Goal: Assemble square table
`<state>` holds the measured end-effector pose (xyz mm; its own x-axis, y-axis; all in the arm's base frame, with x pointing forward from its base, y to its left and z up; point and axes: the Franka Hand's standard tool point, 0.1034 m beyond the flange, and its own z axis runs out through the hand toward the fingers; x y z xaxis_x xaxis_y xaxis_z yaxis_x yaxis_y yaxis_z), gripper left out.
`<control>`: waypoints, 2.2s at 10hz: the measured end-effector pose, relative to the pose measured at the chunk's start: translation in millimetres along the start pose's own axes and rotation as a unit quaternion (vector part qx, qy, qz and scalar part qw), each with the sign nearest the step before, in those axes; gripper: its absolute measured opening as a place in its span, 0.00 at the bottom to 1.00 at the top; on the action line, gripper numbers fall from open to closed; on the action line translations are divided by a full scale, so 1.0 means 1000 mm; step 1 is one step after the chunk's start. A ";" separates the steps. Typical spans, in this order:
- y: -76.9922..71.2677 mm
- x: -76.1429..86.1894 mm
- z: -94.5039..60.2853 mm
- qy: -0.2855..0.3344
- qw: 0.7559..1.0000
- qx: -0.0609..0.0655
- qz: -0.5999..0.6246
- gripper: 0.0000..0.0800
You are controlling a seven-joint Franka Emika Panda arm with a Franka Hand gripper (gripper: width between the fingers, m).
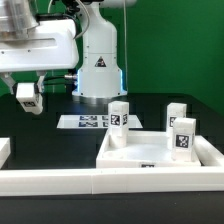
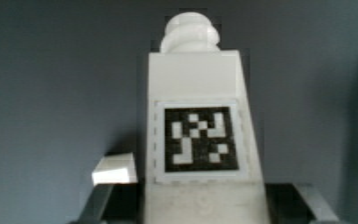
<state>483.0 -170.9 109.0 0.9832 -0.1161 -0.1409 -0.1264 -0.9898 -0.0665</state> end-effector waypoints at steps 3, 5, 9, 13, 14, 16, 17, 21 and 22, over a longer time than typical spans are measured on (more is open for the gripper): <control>-0.006 0.010 -0.007 0.103 0.994 -0.022 0.004 0.36; -0.031 0.024 -0.015 0.112 0.994 -0.015 -0.004 0.36; -0.090 0.047 -0.024 0.122 0.992 -0.003 0.022 0.36; -0.092 0.048 -0.024 0.123 0.992 -0.002 0.024 0.36; -0.109 0.053 -0.026 0.127 0.992 0.003 0.027 0.36; -0.144 0.068 -0.030 0.136 0.991 0.007 0.015 0.36; -0.155 0.073 -0.031 0.148 0.989 0.006 0.007 0.36; -0.155 0.081 -0.034 0.209 0.978 -0.010 0.001 0.36; -0.151 0.081 -0.034 0.250 0.968 -0.024 -0.001 0.36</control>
Offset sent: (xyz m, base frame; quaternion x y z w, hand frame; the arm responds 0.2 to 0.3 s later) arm 0.0388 0.0447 0.0189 0.0365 0.0939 -0.0036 0.9949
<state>586.5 -33.7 141.3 0.9258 -0.1275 0.3558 -0.1298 -0.9914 -0.0176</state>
